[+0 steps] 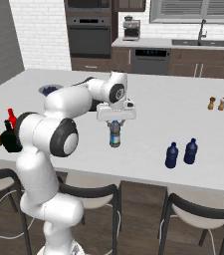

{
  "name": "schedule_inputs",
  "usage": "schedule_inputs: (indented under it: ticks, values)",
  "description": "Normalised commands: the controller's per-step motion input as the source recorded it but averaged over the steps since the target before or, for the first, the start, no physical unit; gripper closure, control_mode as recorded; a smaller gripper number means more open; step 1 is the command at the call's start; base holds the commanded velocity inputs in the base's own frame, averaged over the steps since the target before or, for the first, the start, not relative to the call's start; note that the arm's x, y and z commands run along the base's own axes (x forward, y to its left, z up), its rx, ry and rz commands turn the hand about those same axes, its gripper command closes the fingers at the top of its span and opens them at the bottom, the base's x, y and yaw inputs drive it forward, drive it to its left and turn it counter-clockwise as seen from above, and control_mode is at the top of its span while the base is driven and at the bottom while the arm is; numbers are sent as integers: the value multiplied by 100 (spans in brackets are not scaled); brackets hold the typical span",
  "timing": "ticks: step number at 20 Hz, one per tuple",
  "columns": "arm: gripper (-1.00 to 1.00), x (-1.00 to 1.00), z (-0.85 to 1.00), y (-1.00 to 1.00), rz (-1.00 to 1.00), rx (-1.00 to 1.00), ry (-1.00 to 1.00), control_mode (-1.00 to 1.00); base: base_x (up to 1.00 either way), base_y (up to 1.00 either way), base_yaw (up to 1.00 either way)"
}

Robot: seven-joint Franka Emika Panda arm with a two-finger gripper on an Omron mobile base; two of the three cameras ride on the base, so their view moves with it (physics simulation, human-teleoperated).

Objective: Move the plastic bottles in the middle to the plastics group, and the glass bottles in the middle to the glass group.

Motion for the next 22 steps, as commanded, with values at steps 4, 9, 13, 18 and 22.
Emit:
schedule_inputs:
  ticks: [4, 9, 13, 18, 22]
  values:
    - [100, -62, 29, -55, -8, 0, 0, -100, 0, 0, 0]
    - [100, -61, 24, -58, -7, 0, 0, -100, 0, 0, 0]
    - [100, -67, 15, -60, -5, 0, -1, -100, 0, 0, 0]
    - [100, -72, 8, -44, -7, -3, 0, -100, 0, 0, 0]
    - [100, -54, 7, -43, -8, -3, 10, -100, 0, 0, 0]
